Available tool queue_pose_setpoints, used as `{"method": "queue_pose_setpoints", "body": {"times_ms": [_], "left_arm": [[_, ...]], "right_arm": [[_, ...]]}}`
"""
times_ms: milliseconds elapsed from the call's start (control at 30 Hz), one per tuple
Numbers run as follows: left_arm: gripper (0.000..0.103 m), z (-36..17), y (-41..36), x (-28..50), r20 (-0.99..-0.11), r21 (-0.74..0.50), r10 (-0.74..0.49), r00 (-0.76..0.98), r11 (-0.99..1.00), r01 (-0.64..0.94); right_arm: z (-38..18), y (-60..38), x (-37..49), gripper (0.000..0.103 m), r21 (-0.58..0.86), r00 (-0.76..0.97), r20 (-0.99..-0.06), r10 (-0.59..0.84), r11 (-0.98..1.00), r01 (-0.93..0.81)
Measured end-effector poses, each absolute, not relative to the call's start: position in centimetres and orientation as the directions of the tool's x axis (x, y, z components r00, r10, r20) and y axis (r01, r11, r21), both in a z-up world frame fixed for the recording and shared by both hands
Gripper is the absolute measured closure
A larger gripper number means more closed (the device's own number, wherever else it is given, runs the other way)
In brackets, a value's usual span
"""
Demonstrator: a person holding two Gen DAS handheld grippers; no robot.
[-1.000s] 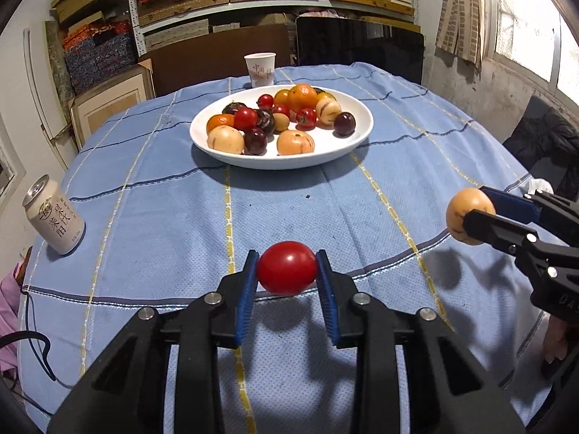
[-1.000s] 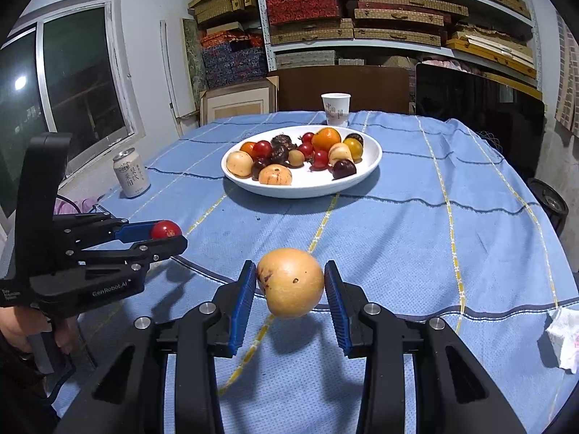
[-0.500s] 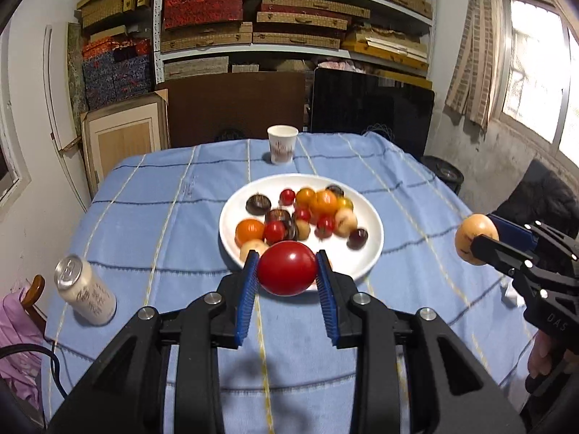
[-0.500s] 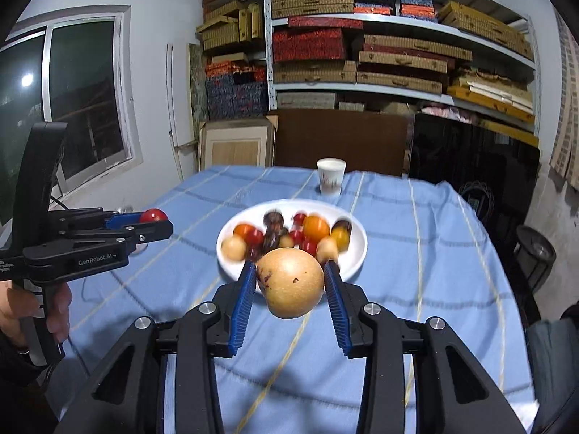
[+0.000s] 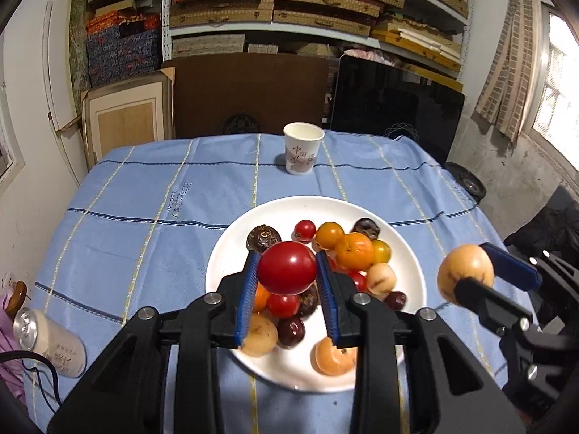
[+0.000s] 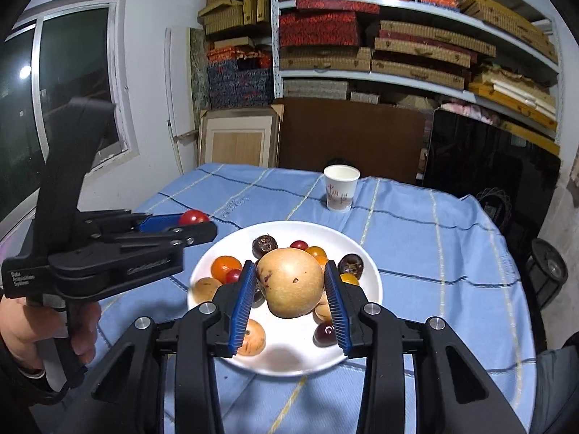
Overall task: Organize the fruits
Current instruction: 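Carry the pale fruit and red tomato to the white plate and open both tools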
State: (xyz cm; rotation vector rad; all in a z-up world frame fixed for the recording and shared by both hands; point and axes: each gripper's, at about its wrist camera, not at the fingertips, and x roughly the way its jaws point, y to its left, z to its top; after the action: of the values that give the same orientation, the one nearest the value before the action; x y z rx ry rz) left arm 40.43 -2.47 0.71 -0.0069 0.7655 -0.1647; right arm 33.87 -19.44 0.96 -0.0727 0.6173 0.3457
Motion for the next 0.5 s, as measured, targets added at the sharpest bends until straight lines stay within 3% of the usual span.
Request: {"method": "queue_pose_setpoints", "body": {"times_ms": [333,367,400,433,467,500], "left_arm": [[0.072,-5.4,-2.8,46.2,-0.743,-0.044,-0.109,0.661,0.993,0.113],[0.063,-5.8,-3.0,46.5,-0.745,-0.045,-0.113,0.657,0.992,0.120],[0.051,-6.0,-3.1,46.5,-0.747,-0.046,-0.118,0.655,0.991,0.125],[0.021,-6.1,-3.0,46.5,-0.743,-0.039,-0.104,0.661,0.993,0.112],[0.006,-6.0,-2.9,46.2,-0.729,-0.029,-0.083,0.679,0.995,0.091],[0.005,-5.8,-2.7,45.9,-0.710,-0.026,-0.070,0.701,0.997,0.074]], "right_arm": [[-5.1,-18.7,38.1,0.063,0.046,0.702,-0.652,0.285,0.940,-0.339],[-5.5,-18.6,38.0,0.063,0.038,0.706,-0.648,0.284,0.939,-0.342],[-5.6,-18.5,37.9,0.053,0.028,0.710,-0.646,0.281,0.938,-0.345],[-5.5,-18.5,37.6,0.044,0.009,0.726,-0.633,0.268,0.941,-0.339],[-5.4,-18.5,37.3,0.042,-0.002,0.736,-0.625,0.259,0.943,-0.333],[-5.4,-18.5,37.1,0.041,-0.003,0.736,-0.625,0.259,0.943,-0.334]]}}
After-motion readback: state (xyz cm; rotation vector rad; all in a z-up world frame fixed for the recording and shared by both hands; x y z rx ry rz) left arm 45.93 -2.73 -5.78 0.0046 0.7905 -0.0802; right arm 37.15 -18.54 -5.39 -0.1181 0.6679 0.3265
